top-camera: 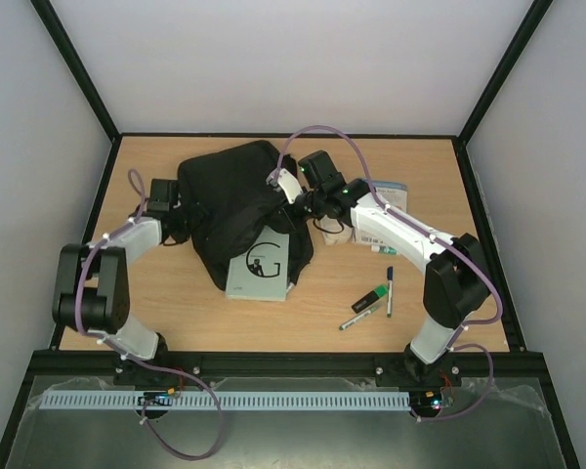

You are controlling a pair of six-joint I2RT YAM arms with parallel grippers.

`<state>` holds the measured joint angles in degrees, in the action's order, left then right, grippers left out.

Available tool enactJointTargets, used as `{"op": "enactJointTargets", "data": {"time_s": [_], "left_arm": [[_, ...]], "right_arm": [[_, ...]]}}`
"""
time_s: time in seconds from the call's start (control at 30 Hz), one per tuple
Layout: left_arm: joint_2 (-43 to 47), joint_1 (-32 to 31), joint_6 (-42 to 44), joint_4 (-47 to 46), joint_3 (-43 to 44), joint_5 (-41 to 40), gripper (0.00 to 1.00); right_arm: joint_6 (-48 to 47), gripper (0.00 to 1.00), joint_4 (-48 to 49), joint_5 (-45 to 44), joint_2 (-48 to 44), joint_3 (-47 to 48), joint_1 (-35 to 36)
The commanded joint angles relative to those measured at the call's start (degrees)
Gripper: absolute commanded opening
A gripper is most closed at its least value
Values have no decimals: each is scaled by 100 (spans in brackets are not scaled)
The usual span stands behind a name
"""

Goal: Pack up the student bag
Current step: Adjust the student bag at the center of the board.

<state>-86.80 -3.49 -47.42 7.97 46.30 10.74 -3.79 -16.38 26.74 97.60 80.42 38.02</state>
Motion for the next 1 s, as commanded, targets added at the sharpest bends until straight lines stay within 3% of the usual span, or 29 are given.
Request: {"op": "enactJointTargets", "data": {"time_s": [0.0, 0.2, 0.5, 0.6, 0.8, 0.97], "left_arm": [[-625, -44, 151, -796, 713, 798, 76], [19, -12, 664, 216, 1012, -28, 84], [2488, 50, 327, 1835, 431, -604, 90], [2957, 50, 220, 2261, 192, -353, 86], [3168, 46, 256, 2758, -434, 350, 66], [3110, -180, 154, 2751, -845, 574, 63]], "right_arm": [[110, 1, 177, 453, -166, 33, 21], [124, 1, 223, 422, -150, 26, 21], [270, 1, 251, 485, -40, 173, -1], [297, 1, 259, 463, -32, 196, -13], [353, 1, 262, 479, 34, 246, -57], [384, 1, 241, 502, 95, 358, -106]]}}
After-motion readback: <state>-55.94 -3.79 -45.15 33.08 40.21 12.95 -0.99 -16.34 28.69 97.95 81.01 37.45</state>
